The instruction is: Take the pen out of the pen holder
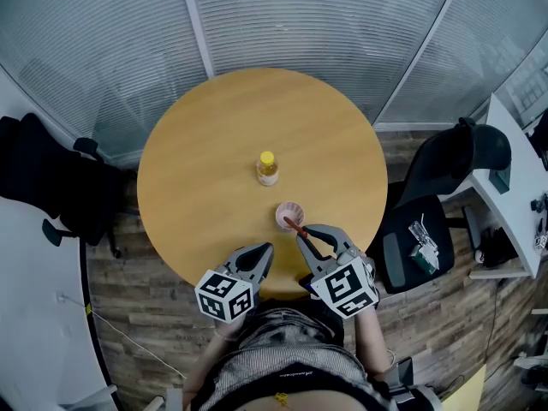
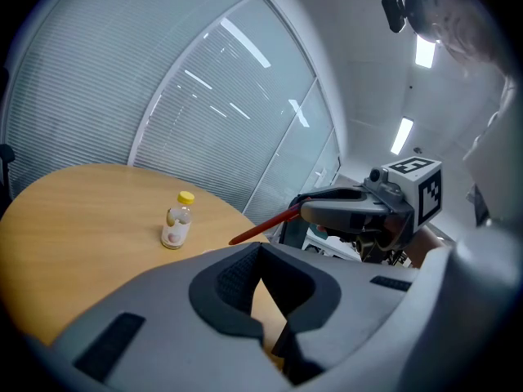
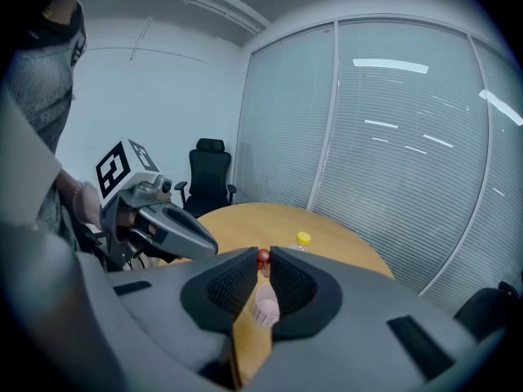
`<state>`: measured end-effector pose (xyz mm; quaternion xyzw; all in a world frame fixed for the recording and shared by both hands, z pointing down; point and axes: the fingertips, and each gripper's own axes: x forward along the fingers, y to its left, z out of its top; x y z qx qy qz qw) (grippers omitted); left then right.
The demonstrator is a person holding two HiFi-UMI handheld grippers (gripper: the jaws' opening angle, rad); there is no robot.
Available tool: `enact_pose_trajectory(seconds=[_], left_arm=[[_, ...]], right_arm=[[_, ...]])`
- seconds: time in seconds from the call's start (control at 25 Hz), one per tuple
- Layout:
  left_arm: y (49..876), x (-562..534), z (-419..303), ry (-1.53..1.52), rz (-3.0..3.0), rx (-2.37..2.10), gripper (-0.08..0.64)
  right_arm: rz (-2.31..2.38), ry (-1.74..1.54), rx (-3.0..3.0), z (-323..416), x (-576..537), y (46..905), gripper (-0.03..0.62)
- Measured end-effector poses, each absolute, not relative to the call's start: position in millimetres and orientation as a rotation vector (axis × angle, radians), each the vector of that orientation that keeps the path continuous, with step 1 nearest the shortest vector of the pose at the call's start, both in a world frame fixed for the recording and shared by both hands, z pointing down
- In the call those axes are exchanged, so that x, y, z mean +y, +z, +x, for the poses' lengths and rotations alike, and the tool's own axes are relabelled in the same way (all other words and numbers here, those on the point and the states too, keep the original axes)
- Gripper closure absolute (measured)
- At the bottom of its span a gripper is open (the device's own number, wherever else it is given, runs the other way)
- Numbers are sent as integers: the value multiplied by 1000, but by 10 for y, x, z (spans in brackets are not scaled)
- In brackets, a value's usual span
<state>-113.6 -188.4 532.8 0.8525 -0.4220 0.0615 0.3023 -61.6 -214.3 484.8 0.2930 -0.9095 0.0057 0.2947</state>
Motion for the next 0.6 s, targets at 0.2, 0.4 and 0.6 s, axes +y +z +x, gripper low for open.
enact_pose_trajectory(seconds=[0.2,0.4,0.6], left_arm=[[5333,-1890,-1107,165,2257,-1120,555],[5335,-1902,-1097,167,2254,-1123,555],[5337,-1925,-1108,167,2252,-1127,555]], right_arm=[[776,18,-2423,-601,-2154,4861,534],[775,13,-2410,-584,-2169,4885,534],[762,13,-2401,-588,-2190,4919,534]])
